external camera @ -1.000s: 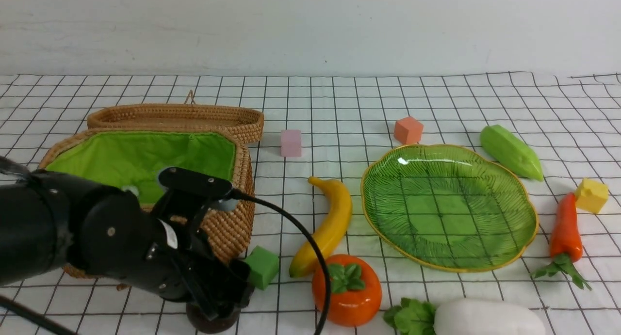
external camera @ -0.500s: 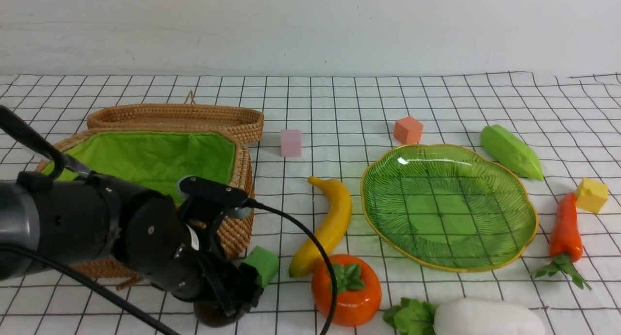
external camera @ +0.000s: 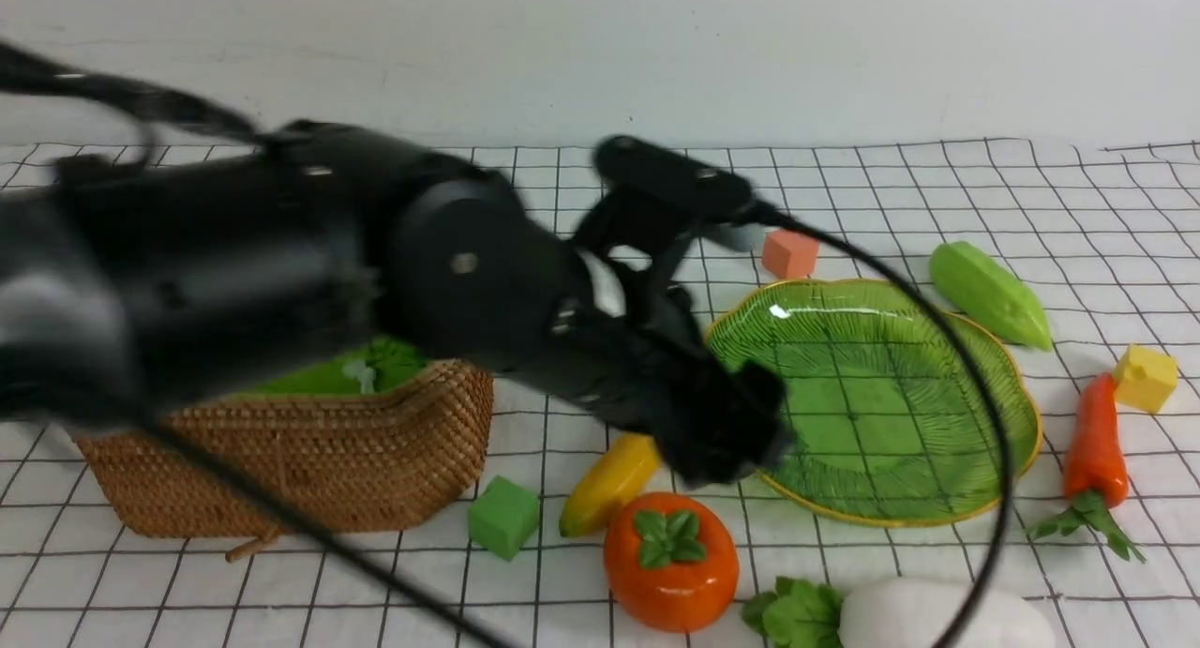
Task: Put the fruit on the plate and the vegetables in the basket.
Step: Grab a mangosteen with your left arm and put it on the plate on the right, then grab a tomato with your left arm and place it on the plate on the right.
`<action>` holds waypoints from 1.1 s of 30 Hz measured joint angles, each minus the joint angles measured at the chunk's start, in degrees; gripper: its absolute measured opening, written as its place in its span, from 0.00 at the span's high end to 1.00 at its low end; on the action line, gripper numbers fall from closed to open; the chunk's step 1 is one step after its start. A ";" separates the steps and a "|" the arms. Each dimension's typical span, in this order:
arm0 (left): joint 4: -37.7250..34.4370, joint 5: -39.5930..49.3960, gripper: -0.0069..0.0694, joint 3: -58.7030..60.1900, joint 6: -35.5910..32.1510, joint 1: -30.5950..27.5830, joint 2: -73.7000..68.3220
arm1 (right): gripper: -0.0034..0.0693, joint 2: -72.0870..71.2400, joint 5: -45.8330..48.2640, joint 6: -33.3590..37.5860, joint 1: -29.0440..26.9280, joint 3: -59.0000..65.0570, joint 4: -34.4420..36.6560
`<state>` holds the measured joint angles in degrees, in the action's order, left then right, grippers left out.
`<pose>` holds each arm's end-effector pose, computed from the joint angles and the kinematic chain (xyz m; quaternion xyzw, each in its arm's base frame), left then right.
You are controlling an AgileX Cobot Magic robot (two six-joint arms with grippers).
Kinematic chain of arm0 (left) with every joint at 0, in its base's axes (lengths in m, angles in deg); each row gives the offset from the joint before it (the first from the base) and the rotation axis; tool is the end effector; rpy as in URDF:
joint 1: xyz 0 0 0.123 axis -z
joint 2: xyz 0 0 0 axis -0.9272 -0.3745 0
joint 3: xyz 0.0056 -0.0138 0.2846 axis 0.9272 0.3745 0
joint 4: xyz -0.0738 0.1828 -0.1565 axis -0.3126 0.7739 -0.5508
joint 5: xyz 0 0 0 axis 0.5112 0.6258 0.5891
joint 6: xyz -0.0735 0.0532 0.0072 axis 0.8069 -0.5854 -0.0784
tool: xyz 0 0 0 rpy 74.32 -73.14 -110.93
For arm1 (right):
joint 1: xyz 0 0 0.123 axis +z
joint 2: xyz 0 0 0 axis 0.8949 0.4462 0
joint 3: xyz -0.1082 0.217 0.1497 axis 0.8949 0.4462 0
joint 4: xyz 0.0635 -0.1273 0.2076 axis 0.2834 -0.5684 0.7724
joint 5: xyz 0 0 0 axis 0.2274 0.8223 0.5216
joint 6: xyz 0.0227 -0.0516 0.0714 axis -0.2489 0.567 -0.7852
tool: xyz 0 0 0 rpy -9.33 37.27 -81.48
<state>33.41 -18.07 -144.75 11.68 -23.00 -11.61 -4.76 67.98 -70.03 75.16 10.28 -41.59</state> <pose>0.2668 -0.2799 0.2997 0.3573 0.8451 -0.1991 0.3444 -0.0129 0.0173 0.4143 -0.1002 0.8115 0.1762 0.5480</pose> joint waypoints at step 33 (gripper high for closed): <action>5.24 40.40 0.62 -35.07 0.23 0.74 -9.20 | 0.81 0.00 6.48 4.48 0.00 0.00 6.69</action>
<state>38.65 22.33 -179.82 11.91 -22.26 -20.81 -4.76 74.46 -65.55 75.16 10.28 -34.89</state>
